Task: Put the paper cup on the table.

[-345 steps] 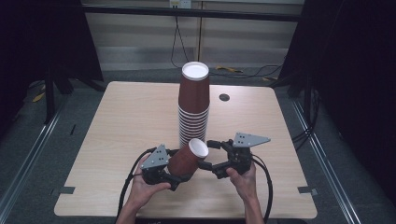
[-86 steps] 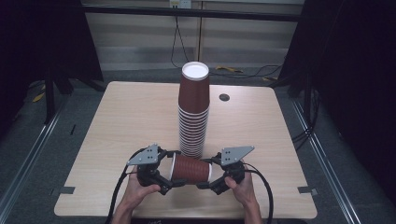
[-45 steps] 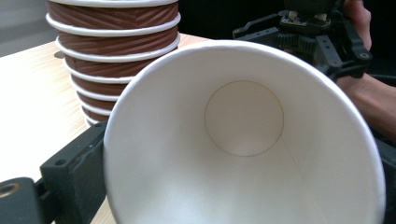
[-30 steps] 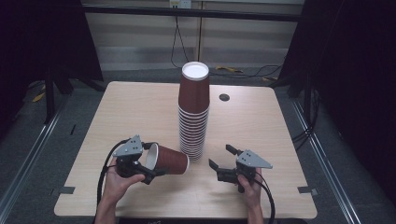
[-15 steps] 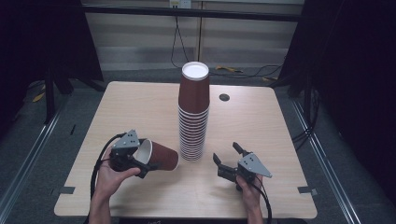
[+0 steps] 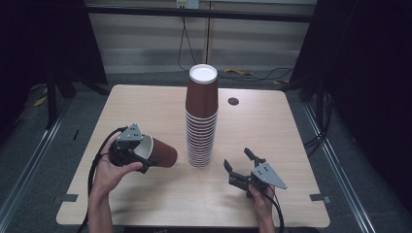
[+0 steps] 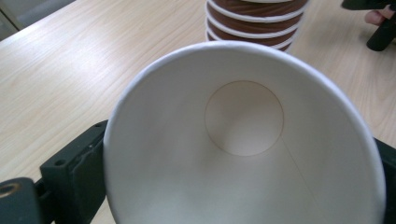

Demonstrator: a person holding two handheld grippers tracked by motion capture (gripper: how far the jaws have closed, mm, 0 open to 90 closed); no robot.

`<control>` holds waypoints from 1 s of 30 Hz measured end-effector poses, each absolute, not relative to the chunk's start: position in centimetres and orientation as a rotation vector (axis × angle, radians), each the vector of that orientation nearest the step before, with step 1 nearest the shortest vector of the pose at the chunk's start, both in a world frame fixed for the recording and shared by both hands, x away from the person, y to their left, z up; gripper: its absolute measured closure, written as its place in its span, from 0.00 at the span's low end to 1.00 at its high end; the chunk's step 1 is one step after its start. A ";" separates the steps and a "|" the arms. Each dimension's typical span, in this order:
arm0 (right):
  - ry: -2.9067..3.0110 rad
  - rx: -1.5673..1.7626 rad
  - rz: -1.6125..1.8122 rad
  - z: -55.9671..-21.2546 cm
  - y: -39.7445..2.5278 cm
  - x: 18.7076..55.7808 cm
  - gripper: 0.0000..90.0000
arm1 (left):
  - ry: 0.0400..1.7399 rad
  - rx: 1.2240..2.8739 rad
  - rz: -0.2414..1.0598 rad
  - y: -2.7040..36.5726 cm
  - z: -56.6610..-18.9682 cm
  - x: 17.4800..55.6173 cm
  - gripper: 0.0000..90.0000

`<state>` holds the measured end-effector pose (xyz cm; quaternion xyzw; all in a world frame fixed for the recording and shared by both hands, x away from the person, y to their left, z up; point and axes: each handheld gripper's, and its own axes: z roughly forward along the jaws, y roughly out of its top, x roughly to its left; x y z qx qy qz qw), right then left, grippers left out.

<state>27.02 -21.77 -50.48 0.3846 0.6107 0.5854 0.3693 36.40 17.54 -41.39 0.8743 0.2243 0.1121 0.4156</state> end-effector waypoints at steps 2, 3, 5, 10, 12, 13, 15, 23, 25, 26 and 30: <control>1.564 0.970 1.513 -50.5 -21.8 26.9 0.19 | 0.575 2.202 0.276 17.6 -41.3 36.7 0.04; 1.562 0.968 1.517 -50.5 -21.8 26.9 0.20 | 0.569 2.217 0.285 17.7 -41.2 37.0 0.04; 1.564 0.963 1.521 -50.5 -21.8 26.9 0.20 | 0.586 2.226 0.275 17.7 -41.2 37.3 0.04; 1.572 0.964 1.533 -50.5 -21.9 26.9 0.20 | 0.598 2.255 0.263 17.7 -41.1 38.1 0.04; 1.572 0.960 1.527 -50.5 -21.9 26.9 0.20 | 0.599 2.270 0.265 17.8 -41.1 38.4 0.04; 1.571 0.963 1.527 -50.5 -21.9 26.9 0.20 | 0.609 2.274 0.265 17.8 -41.0 38.5 0.04; 1.572 0.959 1.527 -50.5 -21.9 26.9 0.19 | 0.599 2.297 0.275 17.7 -40.9 38.9 0.04; 1.565 0.962 1.523 -50.5 -21.9 26.9 0.19 | 0.619 2.396 0.281 17.2 -40.4 40.7 0.04; 1.565 0.962 1.523 -50.5 -21.9 26.9 0.19 | 0.612 2.411 0.287 17.0 -40.3 41.0 0.04; 1.565 0.963 1.524 -50.5 -21.9 26.9 0.19 | 0.611 2.417 0.280 16.9 -40.2 41.2 0.04; 1.565 0.962 1.523 -50.5 -21.9 26.9 0.19 | 0.606 2.447 0.274 16.5 -40.1 42.0 0.04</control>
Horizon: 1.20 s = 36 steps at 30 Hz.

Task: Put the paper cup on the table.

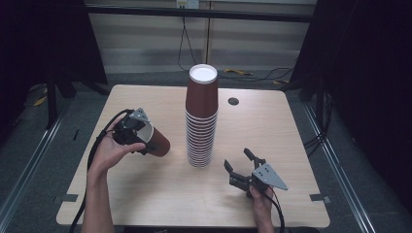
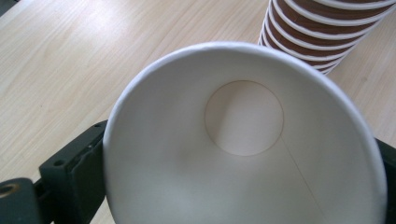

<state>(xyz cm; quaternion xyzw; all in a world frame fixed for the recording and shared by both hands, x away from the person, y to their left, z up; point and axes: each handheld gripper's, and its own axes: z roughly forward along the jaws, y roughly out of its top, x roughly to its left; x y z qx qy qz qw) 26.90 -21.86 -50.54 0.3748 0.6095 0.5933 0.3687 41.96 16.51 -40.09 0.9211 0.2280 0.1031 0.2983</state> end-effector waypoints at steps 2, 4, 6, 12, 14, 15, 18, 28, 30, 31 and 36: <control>1.565 0.963 1.524 -50.5 -21.9 26.9 0.19 | 0.606 2.472 0.268 16.3 -40.0 42.3 0.04; 1.562 0.966 1.520 -50.5 -21.8 26.9 0.19 | 0.607 2.494 0.268 16.1 -40.1 42.7 0.04; 1.561 0.966 1.520 -50.5 -21.8 26.9 0.19 | 0.584 2.524 0.258 16.0 -40.0 43.0 0.04; 1.562 0.965 1.518 -50.5 -21.8 26.9 0.19 | 0.605 2.562 0.258 15.6 -40.4 43.7 0.04; 1.561 0.965 1.518 -50.5 -21.8 26.9 0.19 | 0.582 2.595 0.254 15.5 -40.4 44.0 0.03; 1.561 0.966 1.519 -50.5 -21.8 26.9 0.19 | 0.601 2.588 0.245 15.3 -40.6 44.1 0.03; 1.561 0.967 1.519 -50.5 -21.8 26.9 0.19 | 0.606 2.615 0.250 15.2 -40.9 44.6 0.03; 1.553 0.973 1.511 -50.5 -21.8 26.9 0.19 | 0.574 2.630 0.292 14.1 -41.8 45.2 0.02; 1.553 0.974 1.511 -50.5 -21.8 26.8 0.19 | 0.579 2.627 0.287 14.0 -41.9 45.3 0.02; 1.552 0.975 1.507 -50.5 -21.8 26.8 0.19 | 0.584 2.621 0.278 13.8 -42.0 45.3 0.02; 1.550 0.978 1.504 -50.5 -21.8 26.8 0.19 | 0.566 2.645 0.248 13.0 -42.3 45.4 0.04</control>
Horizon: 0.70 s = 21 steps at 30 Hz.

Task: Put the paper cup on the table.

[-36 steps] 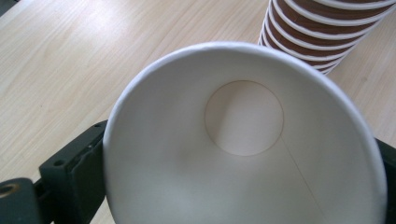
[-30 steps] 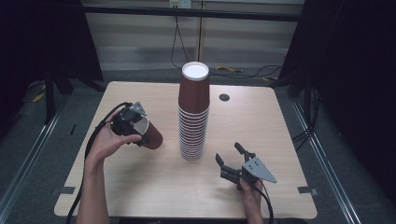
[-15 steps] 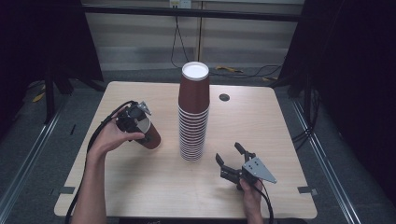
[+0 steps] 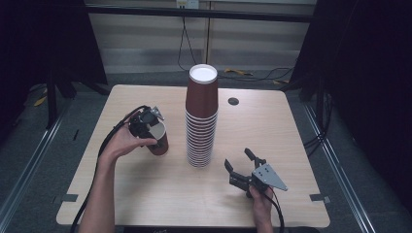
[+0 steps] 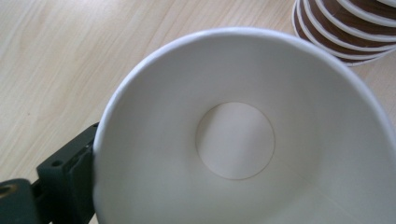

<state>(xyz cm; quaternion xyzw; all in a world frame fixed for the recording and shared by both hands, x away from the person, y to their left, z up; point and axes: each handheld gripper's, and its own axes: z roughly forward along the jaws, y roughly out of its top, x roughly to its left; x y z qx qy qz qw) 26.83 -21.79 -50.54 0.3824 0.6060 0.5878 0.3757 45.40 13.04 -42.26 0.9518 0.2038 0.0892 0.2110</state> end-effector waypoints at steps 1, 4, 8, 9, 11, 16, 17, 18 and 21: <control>1.552 0.979 1.504 -50.5 -21.8 26.8 0.19 | 0.559 2.647 0.248 12.9 -42.3 45.4 0.04; 1.552 0.978 1.502 -50.5 -21.8 26.8 0.19 | 0.568 2.648 0.247 12.5 -42.6 45.4 0.05; 1.551 0.980 1.502 -50.5 -21.8 26.8 0.19 | 0.563 2.652 0.252 12.3 -42.6 45.5 0.05; 1.551 0.979 1.501 -50.5 -21.8 26.8 0.19 | 0.564 2.641 0.253 12.3 -42.7 45.4 0.05; 1.550 0.979 1.502 -50.5 -21.8 26.8 0.19 | 0.567 2.622 0.248 12.4 -42.9 45.3 0.05; 1.549 0.981 1.501 -50.5 -21.8 26.8 0.19 | 0.594 2.528 0.170 13.1 -43.7 45.5 0.05; 1.549 0.981 1.500 -50.5 -21.8 26.8 0.19 | 0.571 2.546 0.175 13.2 -43.8 45.5 0.05; 1.550 0.980 1.500 -50.5 -21.8 26.8 0.19 | 0.583 2.531 0.180 13.2 -44.0 45.3 0.04; 1.550 0.980 1.500 -50.5 -21.8 26.8 0.19 | 0.555 2.518 0.200 13.6 -44.3 45.3 0.04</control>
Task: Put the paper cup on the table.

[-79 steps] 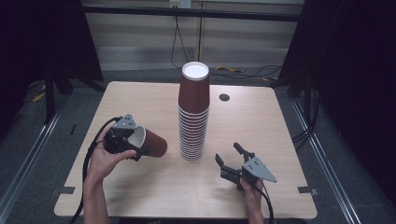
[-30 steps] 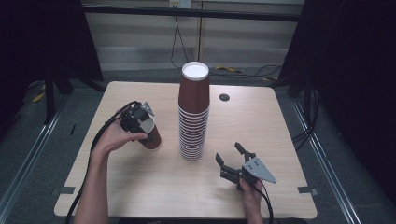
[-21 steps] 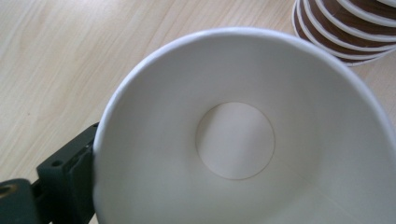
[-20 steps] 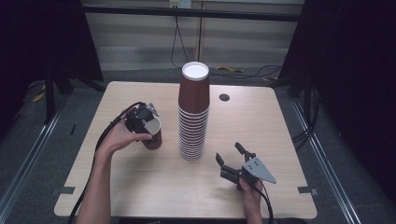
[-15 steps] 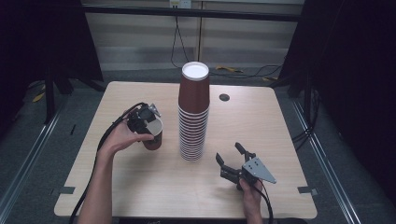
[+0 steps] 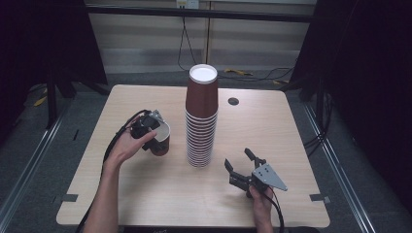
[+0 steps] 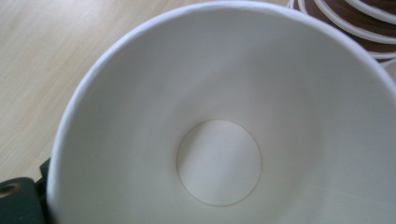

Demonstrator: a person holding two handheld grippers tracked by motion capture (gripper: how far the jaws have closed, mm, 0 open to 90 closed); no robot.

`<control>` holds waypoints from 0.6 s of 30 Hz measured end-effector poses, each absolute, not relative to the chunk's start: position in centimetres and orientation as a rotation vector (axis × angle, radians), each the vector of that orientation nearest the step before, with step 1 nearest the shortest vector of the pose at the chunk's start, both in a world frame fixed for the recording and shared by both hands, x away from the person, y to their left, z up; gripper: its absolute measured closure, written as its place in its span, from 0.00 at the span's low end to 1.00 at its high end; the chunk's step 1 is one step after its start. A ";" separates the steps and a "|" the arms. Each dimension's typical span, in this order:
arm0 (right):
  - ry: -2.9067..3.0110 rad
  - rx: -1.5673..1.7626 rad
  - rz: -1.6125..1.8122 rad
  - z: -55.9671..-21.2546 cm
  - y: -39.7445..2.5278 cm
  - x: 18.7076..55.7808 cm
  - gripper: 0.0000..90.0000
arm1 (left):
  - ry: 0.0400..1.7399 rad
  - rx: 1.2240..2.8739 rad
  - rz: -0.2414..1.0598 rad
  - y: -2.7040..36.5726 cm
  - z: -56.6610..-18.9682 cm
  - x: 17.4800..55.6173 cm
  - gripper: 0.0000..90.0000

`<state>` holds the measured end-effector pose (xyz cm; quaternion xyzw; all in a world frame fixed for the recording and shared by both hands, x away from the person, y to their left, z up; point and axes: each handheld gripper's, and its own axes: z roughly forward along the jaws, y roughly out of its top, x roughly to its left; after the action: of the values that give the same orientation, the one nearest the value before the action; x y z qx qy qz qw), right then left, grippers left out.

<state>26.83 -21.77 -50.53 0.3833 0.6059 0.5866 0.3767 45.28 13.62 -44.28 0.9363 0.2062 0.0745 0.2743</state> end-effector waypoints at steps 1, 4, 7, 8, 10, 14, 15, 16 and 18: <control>1.550 0.980 1.500 -50.5 -21.8 26.8 0.19 | 0.571 2.500 0.198 13.6 -44.4 45.2 0.03; 1.550 0.980 1.500 -50.5 -21.8 26.8 0.19 | 0.589 2.476 0.212 14.0 -44.7 45.1 0.04; 1.550 0.980 1.500 -50.5 -21.8 26.8 0.19 | 0.581 2.476 0.227 14.5 -44.8 45.1 0.08; 1.550 0.980 1.500 -50.5 -21.8 26.8 0.19 | 0.580 2.473 0.231 14.7 -45.0 45.0 0.08; 1.551 0.981 1.501 -50.5 -21.8 26.8 0.19 | 0.584 2.457 0.213 15.0 -45.3 45.0 0.14; 1.551 0.981 1.501 -50.5 -21.8 26.8 0.19 | 0.608 2.413 0.215 15.3 -45.8 44.7 0.15; 1.551 0.981 1.501 -50.5 -21.8 26.8 0.19 | 0.636 2.384 0.211 15.3 -46.0 44.5 0.16; 1.551 0.981 1.501 -50.5 -21.8 26.8 0.19 | 0.602 2.416 0.221 15.5 -45.8 44.5 0.16; 1.552 0.979 1.500 -50.5 -21.8 26.8 0.19 | 0.606 2.414 0.220 15.6 -45.9 44.4 0.16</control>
<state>26.84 -21.77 -50.53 0.3829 0.6066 0.5865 0.3762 44.40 15.65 -45.90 0.9166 0.2303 0.0836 0.3159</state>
